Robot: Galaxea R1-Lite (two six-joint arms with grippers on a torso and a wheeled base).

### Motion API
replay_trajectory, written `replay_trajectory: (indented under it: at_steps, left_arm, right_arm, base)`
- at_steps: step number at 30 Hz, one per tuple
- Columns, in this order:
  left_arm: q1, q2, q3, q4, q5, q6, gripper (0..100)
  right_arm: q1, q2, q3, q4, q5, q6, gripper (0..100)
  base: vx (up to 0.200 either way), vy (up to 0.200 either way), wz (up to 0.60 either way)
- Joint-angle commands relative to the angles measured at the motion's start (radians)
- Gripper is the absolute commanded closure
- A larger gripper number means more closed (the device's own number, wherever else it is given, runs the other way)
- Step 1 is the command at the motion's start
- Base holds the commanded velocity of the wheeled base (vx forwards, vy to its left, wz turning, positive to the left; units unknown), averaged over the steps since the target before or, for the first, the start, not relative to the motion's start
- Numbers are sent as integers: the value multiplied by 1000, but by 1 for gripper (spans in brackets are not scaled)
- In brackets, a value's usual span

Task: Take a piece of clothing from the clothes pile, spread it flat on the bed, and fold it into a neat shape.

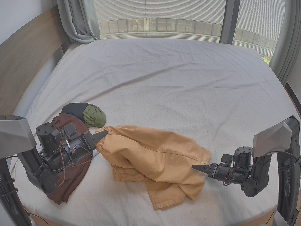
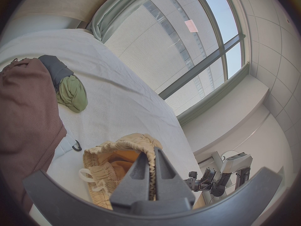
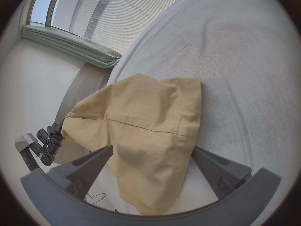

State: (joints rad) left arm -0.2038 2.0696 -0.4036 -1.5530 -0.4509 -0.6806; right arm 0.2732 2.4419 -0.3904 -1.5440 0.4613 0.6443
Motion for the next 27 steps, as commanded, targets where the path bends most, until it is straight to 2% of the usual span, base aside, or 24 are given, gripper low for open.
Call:
replay_trajectory:
  at_steps: [1, 11, 17, 18, 20, 25, 27]
  left_arm:
    - [0, 1, 0, -1, 0, 0, 100]
    - [1, 3, -1, -1, 0, 0, 100]
    - [1, 6, -1, -1, 0, 0, 100]
    - [1, 9, -1, -1, 0, 0, 100]
    - [0, 9, 0, -1, 0, 0, 100]
    - [0, 9, 0, -1, 0, 0, 100]
    - [1, 11, -1, -1, 0, 0, 100]
  right_arm:
    - [11, -50, 13, -1, 2, 0, 0]
    - [3, -179, 65, 1, 22, 2, 0]
    - [-11, -265, 114, 4, 77, -2, 0]
    - [-22, -279, 133, 4, 112, -2, 0]
    - [-31, -282, 139, 2, 140, -3, 0]
    - [-45, -274, 140, 2, 158, -8, 0]
    - [-75, -282, 142, 2, 195, -9, 0]
  base:
    - [0, 0, 0]
    - [0, 0, 0]
    - [0, 0, 0]
    - [0, 0, 0]
    - [0, 0, 0]
    - [0, 0, 0]
    - [0, 0, 0]
